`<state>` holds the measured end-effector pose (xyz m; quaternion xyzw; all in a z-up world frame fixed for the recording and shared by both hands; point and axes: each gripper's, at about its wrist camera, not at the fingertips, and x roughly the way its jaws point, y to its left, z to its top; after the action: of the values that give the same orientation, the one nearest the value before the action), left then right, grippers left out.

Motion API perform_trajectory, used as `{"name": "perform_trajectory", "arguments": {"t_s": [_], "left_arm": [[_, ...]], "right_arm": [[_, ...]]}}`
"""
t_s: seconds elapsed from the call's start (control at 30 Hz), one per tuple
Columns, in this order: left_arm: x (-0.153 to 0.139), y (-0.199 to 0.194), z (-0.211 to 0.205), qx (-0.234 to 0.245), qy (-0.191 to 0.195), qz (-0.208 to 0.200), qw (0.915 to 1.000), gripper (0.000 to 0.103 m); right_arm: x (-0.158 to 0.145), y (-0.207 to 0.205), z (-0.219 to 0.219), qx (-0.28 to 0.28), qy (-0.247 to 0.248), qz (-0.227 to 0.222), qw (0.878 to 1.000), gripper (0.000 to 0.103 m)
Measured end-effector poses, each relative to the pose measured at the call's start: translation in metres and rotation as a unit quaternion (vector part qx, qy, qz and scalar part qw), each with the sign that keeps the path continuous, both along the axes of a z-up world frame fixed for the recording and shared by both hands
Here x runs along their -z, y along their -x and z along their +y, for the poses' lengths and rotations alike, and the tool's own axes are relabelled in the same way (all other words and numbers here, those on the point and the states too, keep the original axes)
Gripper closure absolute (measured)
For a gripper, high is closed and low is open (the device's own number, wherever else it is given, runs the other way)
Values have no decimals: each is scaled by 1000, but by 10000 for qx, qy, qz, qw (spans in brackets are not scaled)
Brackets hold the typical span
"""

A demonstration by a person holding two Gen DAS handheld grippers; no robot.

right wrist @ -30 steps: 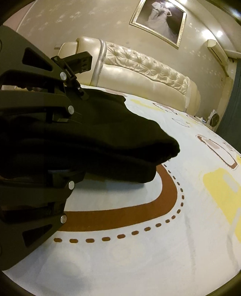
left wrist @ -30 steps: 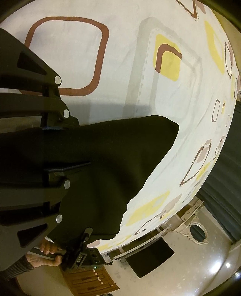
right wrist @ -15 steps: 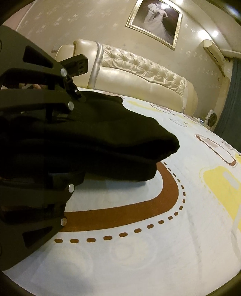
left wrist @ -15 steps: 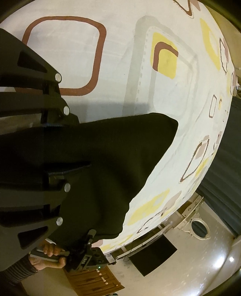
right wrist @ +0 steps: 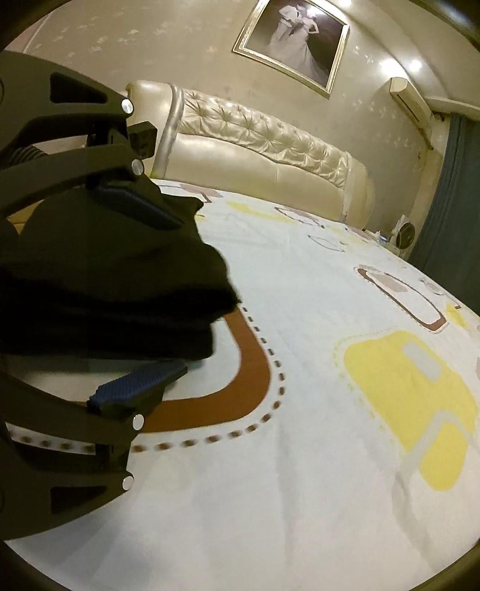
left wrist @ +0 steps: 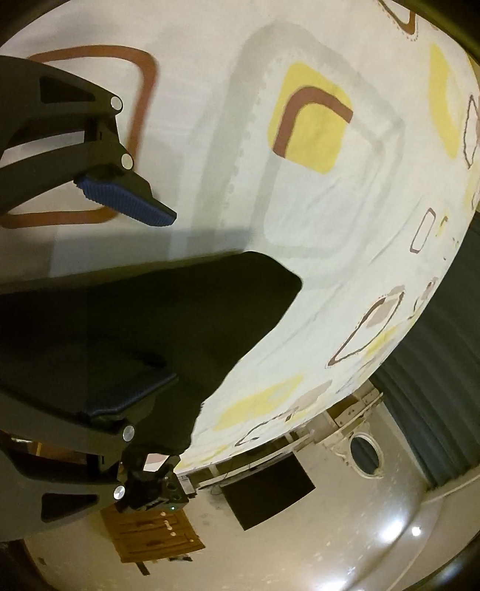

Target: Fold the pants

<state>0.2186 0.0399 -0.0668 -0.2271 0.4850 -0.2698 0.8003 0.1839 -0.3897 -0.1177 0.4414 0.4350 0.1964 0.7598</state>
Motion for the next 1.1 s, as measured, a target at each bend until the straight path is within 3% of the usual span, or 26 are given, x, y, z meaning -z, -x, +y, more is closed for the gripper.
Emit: {"name": "perform_trajectory", "arguments": {"t_s": [0.17,0.23,0.27,0.33,0.43,0.73,1.1], "left_arm": [[9,-19,-12,168,16,171,9997,25],[15,-24,-17,225,24,282,9993,28],[17,-25,-19,244,-37,263,9993,33],[19,-25,-25,400,-175,199,9988,61],[16,-21,-30,440,-351,11,9984,70],[1,-23,-39,335,-883,-301,9951,78],[-13,-73,-53,194,-1287,-500,9902,79]], "right_arm": [[7,-17,4,-109,7,87,9999,30],[9,-20,6,-170,58,119,9998,38],[10,-22,8,-226,145,133,9995,48],[12,-24,12,-322,280,162,9990,57],[10,-23,13,-366,369,70,9986,66],[-9,-25,14,-360,496,-299,9977,73],[-13,-66,6,-202,487,-469,9975,73]]}}
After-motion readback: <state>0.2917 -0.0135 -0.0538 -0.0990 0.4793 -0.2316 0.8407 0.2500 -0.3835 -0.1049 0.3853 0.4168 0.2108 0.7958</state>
